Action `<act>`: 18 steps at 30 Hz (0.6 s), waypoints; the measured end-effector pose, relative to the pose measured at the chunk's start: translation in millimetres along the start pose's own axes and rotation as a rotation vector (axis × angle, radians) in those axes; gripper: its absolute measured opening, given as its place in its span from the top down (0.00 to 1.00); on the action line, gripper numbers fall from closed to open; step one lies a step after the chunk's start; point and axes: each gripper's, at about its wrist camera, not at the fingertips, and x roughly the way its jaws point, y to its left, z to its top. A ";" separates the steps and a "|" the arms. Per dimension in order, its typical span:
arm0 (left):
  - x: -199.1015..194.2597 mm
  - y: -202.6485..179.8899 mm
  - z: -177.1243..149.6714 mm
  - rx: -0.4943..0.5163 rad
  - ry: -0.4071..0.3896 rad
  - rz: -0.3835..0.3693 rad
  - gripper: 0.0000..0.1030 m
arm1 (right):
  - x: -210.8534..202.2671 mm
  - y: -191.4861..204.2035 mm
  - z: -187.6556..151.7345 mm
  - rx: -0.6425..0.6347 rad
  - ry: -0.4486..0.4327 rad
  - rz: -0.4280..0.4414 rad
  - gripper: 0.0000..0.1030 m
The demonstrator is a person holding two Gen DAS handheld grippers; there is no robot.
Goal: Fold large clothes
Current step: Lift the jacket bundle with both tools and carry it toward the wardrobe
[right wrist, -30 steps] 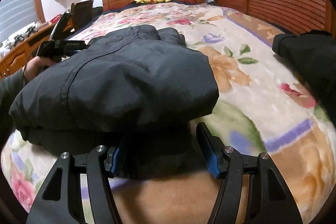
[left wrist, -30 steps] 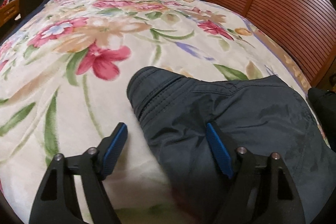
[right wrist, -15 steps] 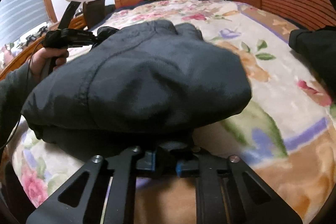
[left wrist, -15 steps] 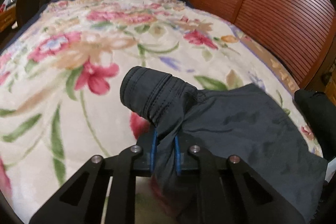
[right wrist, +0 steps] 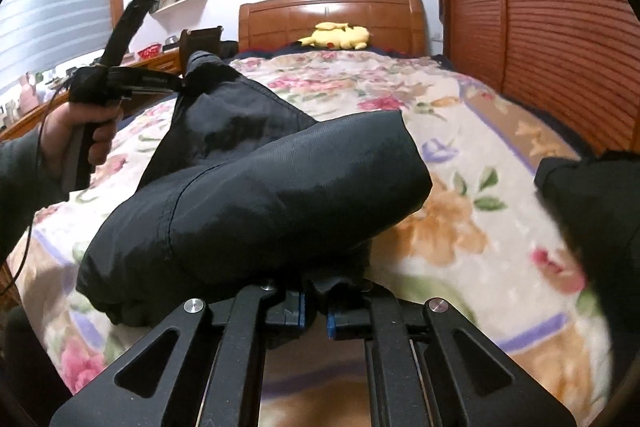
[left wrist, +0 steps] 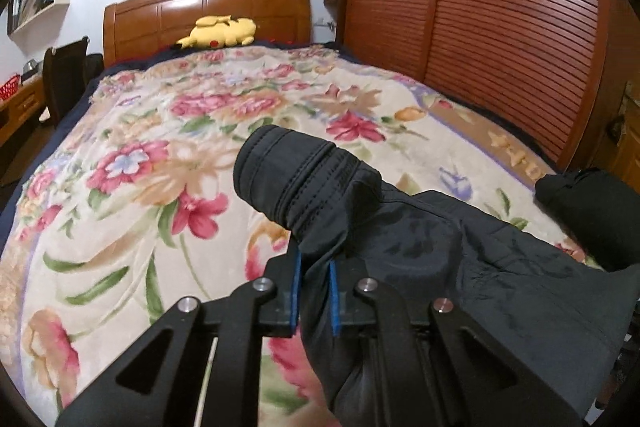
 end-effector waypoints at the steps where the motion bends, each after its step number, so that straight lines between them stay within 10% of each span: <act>1: -2.6 -6.0 3.3 0.005 -0.010 0.001 0.94 | -2.6 -4.9 3.1 -0.002 -0.005 -0.008 0.96; 18: -21.9 -245.1 127.0 0.139 -0.196 -0.223 0.94 | -161.4 -158.8 58.6 -0.067 -0.131 -0.400 0.97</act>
